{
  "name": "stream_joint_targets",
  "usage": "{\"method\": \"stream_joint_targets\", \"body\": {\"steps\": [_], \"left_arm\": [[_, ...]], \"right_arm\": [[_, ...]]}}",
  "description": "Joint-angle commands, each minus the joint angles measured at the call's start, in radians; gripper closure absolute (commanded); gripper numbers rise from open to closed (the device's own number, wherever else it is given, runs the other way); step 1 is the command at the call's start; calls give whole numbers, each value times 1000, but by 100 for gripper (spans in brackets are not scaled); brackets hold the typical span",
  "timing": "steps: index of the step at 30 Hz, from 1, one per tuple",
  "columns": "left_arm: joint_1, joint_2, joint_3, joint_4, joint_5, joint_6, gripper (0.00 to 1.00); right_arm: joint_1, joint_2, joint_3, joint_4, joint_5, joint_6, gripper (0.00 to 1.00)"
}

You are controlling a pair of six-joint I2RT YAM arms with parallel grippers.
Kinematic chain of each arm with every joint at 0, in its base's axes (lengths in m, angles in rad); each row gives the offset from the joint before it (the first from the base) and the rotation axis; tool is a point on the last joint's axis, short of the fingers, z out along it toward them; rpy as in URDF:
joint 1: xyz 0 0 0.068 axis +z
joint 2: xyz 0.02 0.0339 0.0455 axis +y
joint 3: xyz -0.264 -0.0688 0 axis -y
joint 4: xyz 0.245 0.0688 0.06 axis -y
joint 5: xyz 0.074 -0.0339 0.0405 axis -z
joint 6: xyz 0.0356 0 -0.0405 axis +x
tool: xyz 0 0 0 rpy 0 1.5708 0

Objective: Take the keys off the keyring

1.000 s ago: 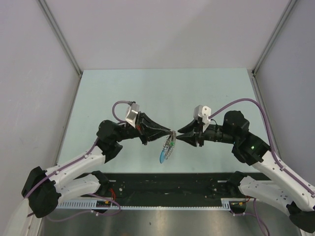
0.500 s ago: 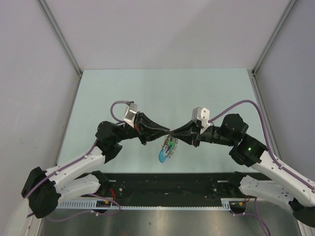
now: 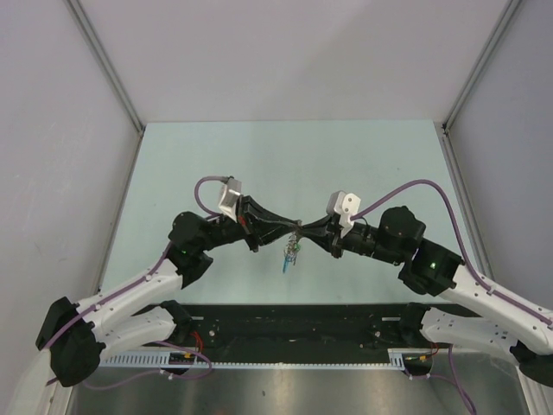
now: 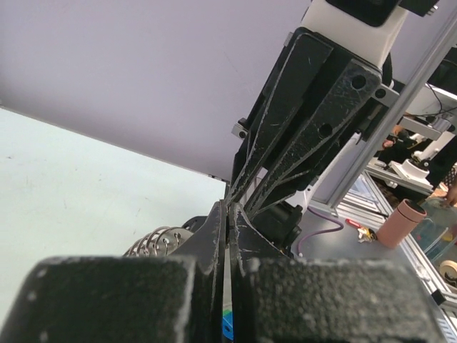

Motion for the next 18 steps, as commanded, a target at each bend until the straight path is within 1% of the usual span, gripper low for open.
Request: {"method": "stream_joint_targets", "body": {"steps": [1, 5, 8, 11, 15, 18], "left_arm": [[-5, -23, 19, 16, -59, 18, 99], [-5, -22, 21, 8, -49, 20, 100], [-5, -26, 21, 7, -46, 21, 99], [-5, -28, 19, 8, -42, 21, 100], [-5, -25, 22, 8, -39, 20, 100], [-5, -25, 24, 10, -42, 21, 100]], "right_arm": [[34, 10, 5, 8, 47, -30, 87], [40, 8, 5, -7, 70, -33, 85], [43, 6, 5, -23, 85, -31, 79], [46, 0, 6, -33, 93, -31, 79], [51, -3, 5, -38, 93, -33, 98], [54, 2, 5, -41, 99, -34, 99]]}}
